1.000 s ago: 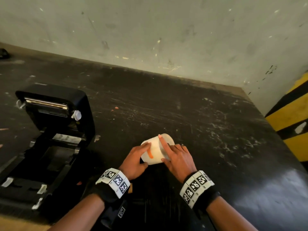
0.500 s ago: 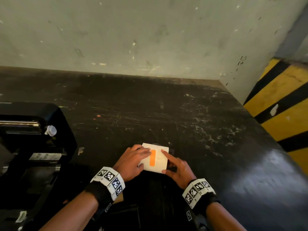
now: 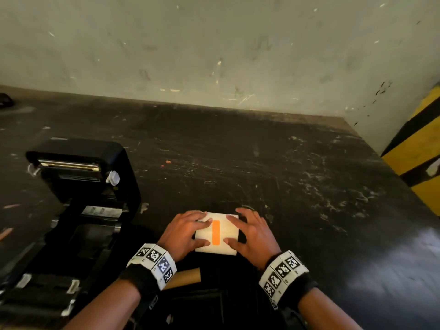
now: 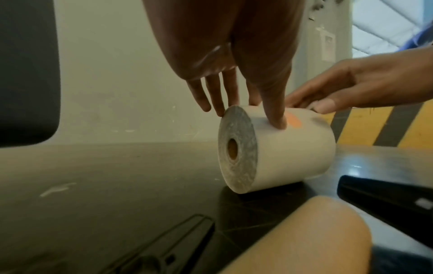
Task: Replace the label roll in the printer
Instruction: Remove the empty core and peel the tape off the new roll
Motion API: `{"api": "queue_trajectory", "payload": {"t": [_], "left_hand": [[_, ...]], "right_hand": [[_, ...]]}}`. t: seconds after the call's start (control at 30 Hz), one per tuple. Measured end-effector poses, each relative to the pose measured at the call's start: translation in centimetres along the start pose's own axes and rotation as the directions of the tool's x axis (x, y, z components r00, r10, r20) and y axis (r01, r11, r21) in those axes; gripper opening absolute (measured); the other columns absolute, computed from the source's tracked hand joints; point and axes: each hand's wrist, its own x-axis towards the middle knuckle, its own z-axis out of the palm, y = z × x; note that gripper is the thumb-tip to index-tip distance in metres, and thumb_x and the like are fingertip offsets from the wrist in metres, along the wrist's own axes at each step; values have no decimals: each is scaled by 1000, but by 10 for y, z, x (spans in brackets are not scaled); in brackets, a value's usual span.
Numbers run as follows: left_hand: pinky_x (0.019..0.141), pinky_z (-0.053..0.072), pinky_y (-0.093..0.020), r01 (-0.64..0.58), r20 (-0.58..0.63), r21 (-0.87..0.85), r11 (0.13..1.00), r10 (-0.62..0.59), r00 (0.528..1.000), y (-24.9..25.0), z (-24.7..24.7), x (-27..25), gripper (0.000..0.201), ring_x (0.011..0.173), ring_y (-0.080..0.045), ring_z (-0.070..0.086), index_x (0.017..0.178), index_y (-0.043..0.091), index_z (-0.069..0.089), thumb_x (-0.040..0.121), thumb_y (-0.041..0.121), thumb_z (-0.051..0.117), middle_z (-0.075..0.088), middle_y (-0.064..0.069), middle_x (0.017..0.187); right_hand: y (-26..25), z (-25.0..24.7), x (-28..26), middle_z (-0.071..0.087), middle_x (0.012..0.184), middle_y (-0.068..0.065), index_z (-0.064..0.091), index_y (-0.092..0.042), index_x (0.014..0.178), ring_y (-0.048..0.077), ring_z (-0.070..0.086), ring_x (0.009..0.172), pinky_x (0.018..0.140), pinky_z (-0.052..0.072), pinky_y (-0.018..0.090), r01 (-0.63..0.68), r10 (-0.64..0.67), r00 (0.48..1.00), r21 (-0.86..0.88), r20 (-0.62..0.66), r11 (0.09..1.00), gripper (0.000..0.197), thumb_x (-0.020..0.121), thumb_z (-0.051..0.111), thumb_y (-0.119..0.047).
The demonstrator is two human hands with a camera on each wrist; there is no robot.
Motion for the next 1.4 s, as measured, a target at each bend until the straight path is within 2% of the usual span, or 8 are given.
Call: {"api": "queue_trajectory", "payload": {"t": [0.1,0.23,0.47,0.77,0.93,1.1,1.23,1.4], "left_hand": [[101,21,-24,-1,-21,15,1000,1,1000,0,0,-2,57,131,-7,28,130,25,48,77,39,67,40,8,142],[95,19,-19,12,-97,26,1000,-9,995,1,6,-9,58,129,-8,36,124,24,54,72,39,73,47,6,138],[105,21,-26,33,-70,56,998,-29,997,6,6,-13,60,134,-4,26,132,25,44,79,40,66,36,9,145],[109,21,-33,62,-39,45,997,-60,997,6,7,-15,60,135,-5,23,134,26,41,81,41,63,33,10,147],[109,21,-33,59,-40,27,998,-58,998,7,7,-18,59,135,-4,22,135,27,40,81,40,63,32,10,147],[107,22,-29,44,-60,18,999,-43,997,7,6,-18,59,134,-4,24,134,25,42,81,39,63,34,9,146],[108,21,-31,47,-60,21,999,-46,997,7,8,-19,59,134,-4,24,134,26,41,82,39,63,34,10,146],[108,22,-32,48,-61,14,999,-47,997,6,9,-19,59,135,-5,23,135,26,40,82,39,63,33,9,147]], "right_hand": [[-16,9,9,31,148,1,37,-21,140,19,25,135,110,20,33,45,-46,999,-50,-12,998,63,86,54,-49],[-28,20,11,38,144,5,42,-15,136,22,30,133,108,23,35,38,-40,999,-63,-24,997,56,88,55,-41],[-34,23,3,46,137,3,57,-18,124,19,36,130,107,28,34,64,-63,991,9,-121,998,38,87,60,-27],[-40,22,0,43,139,3,55,-19,125,18,34,129,107,27,33,-2,-3,987,-29,-158,1000,40,87,60,-29],[-39,27,0,45,136,-1,55,-21,124,14,36,126,106,27,29,-46,50,986,33,-160,998,39,86,61,-28],[-40,32,0,44,134,-5,65,-25,100,11,34,125,101,23,24,-71,88,980,98,-181,993,17,83,64,-24],[-40,30,1,45,131,-5,51,-22,125,10,37,120,102,26,24,-88,105,979,103,-177,991,43,84,63,-30],[-40,30,-1,46,133,-4,51,-21,128,11,37,123,105,27,26,-64,78,980,81,-181,995,43,87,60,-30]]}}
